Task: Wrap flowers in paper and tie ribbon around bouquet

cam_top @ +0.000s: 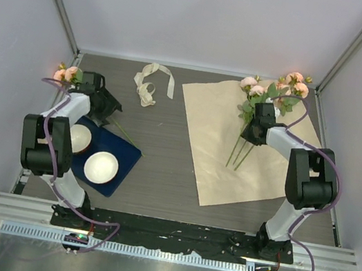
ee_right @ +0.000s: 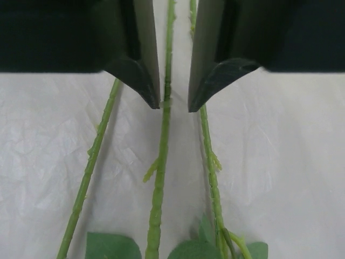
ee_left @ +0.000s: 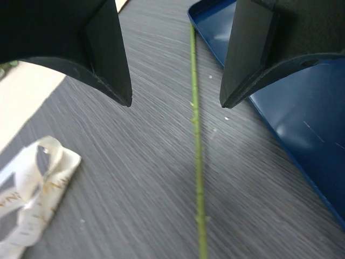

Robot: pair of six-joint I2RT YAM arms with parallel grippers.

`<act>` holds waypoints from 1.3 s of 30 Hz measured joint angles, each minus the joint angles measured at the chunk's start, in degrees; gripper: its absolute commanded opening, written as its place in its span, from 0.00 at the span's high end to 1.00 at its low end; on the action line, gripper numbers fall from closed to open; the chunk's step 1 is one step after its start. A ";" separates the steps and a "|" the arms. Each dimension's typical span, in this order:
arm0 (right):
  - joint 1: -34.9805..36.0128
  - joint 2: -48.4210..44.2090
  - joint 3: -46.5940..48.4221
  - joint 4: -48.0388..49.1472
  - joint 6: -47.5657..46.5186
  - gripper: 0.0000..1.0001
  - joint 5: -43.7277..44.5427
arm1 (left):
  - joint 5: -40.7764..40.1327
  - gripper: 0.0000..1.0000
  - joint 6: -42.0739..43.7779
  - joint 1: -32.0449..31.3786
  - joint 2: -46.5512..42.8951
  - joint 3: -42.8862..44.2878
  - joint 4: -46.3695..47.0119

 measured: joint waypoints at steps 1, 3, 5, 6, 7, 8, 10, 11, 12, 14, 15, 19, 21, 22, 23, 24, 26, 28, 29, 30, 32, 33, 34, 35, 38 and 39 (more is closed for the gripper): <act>0.04 -0.02 0.00 -0.02 0.09 0.54 -0.04 | -0.57 0.30 -0.13 0.22 0.83 0.07 -0.20; 0.20 -0.02 0.04 -0.28 -0.22 0.45 0.11 | -1.81 0.32 -0.24 0.50 2.40 0.22 -0.48; 0.61 -0.07 0.42 -1.33 -0.70 0.43 0.70 | -3.04 0.35 -0.33 0.55 3.89 0.76 -0.76; 0.90 -0.33 0.59 -1.79 -1.01 0.43 1.20 | -3.69 0.36 -0.39 0.61 4.76 1.33 -0.81; 1.27 -0.85 0.66 -2.38 -1.29 0.43 1.70 | -4.39 0.37 -0.57 0.63 5.62 1.99 -0.81; 1.73 -1.75 0.66 -3.19 -1.51 0.42 2.25 | -5.09 0.38 -0.72 0.61 6.45 2.71 -0.81; 2.69 -4.11 0.66 -4.70 -1.86 0.40 3.28 | -6.10 0.40 -1.14 0.63 8.04 4.07 -0.63; 3.37 -5.81 0.66 -5.31 -2.03 0.39 3.87 | -6.47 0.44 -1.22 0.63 9.07 4.90 -0.68; 4.09 -7.61 0.66 -5.79 -2.27 0.38 4.35 | -6.75 0.47 -1.27 0.63 10.21 5.88 -0.66; 5.51 -11.41 0.72 -6.54 -2.62 0.34 4.74 | -7.15 0.53 -1.42 0.63 12.76 7.76 -0.59; 6.10 -13.18 0.81 -6.86 -2.71 0.33 4.68 | -7.32 0.58 -1.40 0.63 14.01 8.70 -0.76; 7.91 -18.08 1.70 -7.39 -2.99 0.28 2.62 | -7.58 0.87 -1.20 0.63 16.39 11.52 -0.35; 8.46 -19.26 2.29 -7.32 -3.13 0.26 0.50 | -6.97 1.00 -0.63 0.66 16.79 11.76 -0.13; 8.85 -19.47 2.51 -7.10 -3.28 0.24 -0.85 | -6.36 1.00 -0.33 0.66 16.79 11.87 -0.20; 9.14 -19.52 2.60 -6.80 -3.43 0.24 -2.36 | -5.60 1.00 0.00 0.66 16.76 11.96 -0.17; 9.38 -19.47 2.60 -6.27 -3.74 0.23 -5.66 | -4.13 1.00 0.31 0.63 16.59 12.04 0.07; 10.51 -18.88 2.60 -5.49 -4.15 0.20 -10.82 | -0.35 1.00 0.44 0.37 15.15 11.74 1.11; 12.57 -17.59 2.60 -3.72 -4.31 0.20 -17.33 | 3.52 1.00 0.63 -0.20 11.76 10.93 2.91; 14.01 -16.74 2.62 -2.69 -4.33 0.19 -20.09 | 5.46 1.00 0.79 -0.76 9.27 10.32 3.82; 15.32 -15.98 2.69 -1.99 -4.31 0.20 -22.14 | 6.86 1.00 0.85 -1.62 6.86 9.77 4.48; 19.32 -14.03 3.15 -0.37 -4.31 0.19 -25.64 | 9.77 1.00 1.01 -5.35 -0.17 7.91 7.56; 21.27 -13.11 3.54 0.17 -4.28 0.19 -26.95 | 10.80 1.00 1.07 -7.28 -2.91 7.04 8.94; 23.67 -12.13 4.04 1.05 -4.24 0.19 -28.33 | 12.07 1.00 1.25 -10.67 -6.84 5.77 10.67; 25.31 -11.56 4.33 1.79 -4.11 0.19 -29.40 | 13.14 1.00 1.40 -13.25 -9.68 4.90 12.02; 28.30 -11.39 4.39 4.35 -3.13 0.19 -32.06 | 15.50 1.00 1.51 -20.04 -15.15 2.32 15.21; 28.37 -11.41 4.39 5.22 -2.75 0.20 -32.50 | 15.98 1.00 1.49 -21.68 -16.24 1.40 15.82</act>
